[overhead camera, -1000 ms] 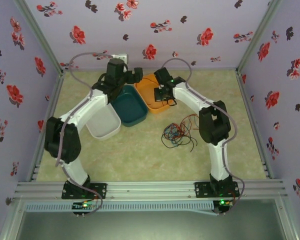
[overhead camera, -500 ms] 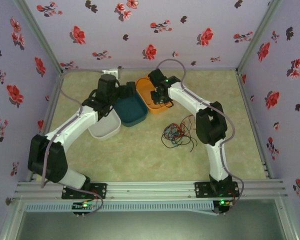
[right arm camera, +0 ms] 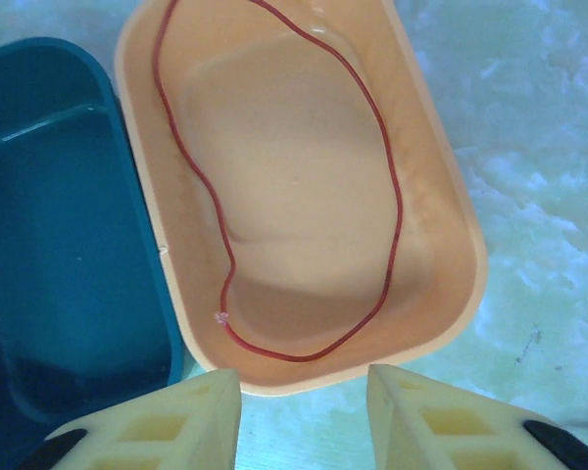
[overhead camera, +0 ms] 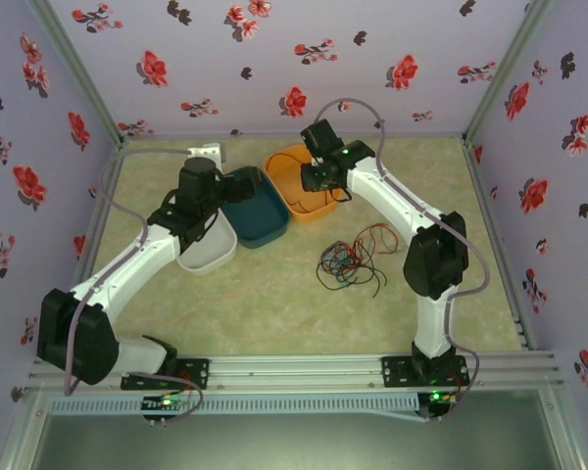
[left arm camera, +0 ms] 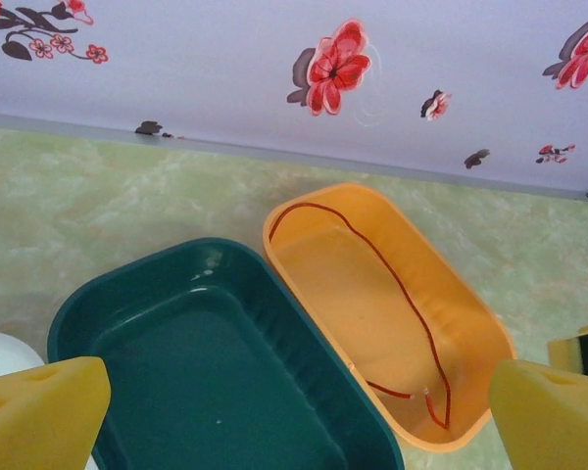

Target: Untangle the cables

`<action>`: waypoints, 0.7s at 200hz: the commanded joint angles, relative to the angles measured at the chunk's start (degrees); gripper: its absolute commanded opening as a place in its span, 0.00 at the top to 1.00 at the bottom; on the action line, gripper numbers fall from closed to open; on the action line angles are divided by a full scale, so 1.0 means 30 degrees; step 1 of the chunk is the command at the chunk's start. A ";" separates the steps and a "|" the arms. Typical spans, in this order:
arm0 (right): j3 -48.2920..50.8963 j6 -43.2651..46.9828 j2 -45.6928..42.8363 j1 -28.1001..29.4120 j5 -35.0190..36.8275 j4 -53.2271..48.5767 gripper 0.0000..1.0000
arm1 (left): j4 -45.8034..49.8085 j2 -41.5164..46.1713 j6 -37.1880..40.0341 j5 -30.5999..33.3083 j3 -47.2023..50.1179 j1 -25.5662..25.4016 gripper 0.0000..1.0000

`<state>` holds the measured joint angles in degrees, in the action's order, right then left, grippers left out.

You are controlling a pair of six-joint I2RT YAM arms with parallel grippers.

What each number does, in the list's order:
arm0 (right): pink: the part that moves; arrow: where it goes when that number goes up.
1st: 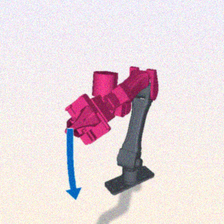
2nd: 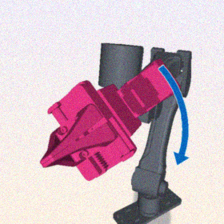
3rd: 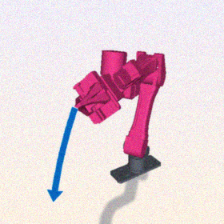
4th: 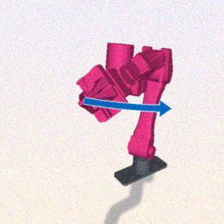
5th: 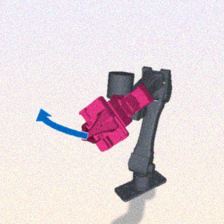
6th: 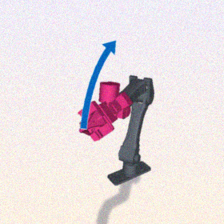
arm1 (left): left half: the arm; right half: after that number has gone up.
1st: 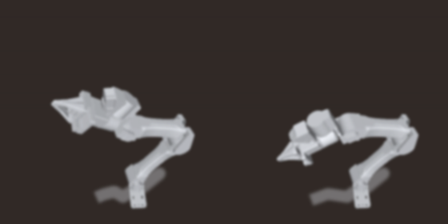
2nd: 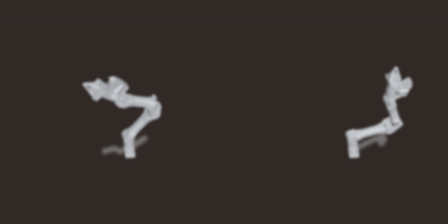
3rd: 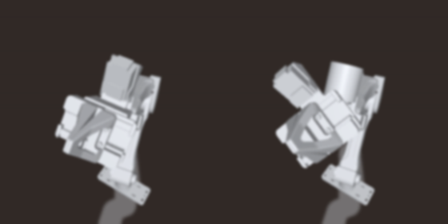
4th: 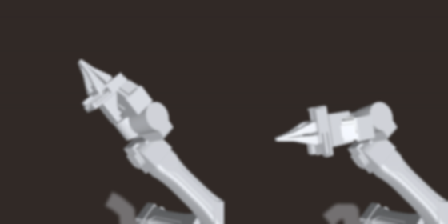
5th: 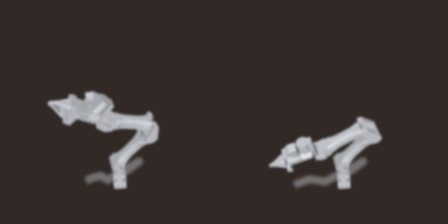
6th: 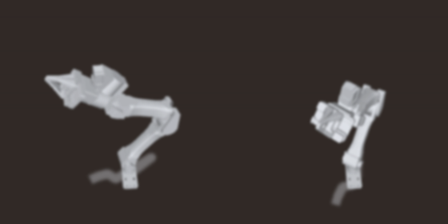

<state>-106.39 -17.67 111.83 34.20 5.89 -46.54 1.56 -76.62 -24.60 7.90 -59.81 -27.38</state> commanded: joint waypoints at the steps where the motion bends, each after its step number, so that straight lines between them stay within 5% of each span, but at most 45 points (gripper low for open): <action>1: 0.0906 0.0778 -0.0591 0.0115 -0.1312 0.0388 0.66 | 0.0201 0.0597 -0.0129 -0.0151 0.0191 -0.0032 0.00; 140: 0.1192 0.1563 0.1461 0.0145 -0.1336 -0.0277 0.77 | 0.2267 0.0994 0.0817 0.0198 0.0201 -0.0021 0.00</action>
<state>-101.95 -13.45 117.30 34.30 -0.14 -46.54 6.17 -75.90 -23.64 7.35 -59.81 -27.38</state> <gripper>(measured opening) 0.230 0.996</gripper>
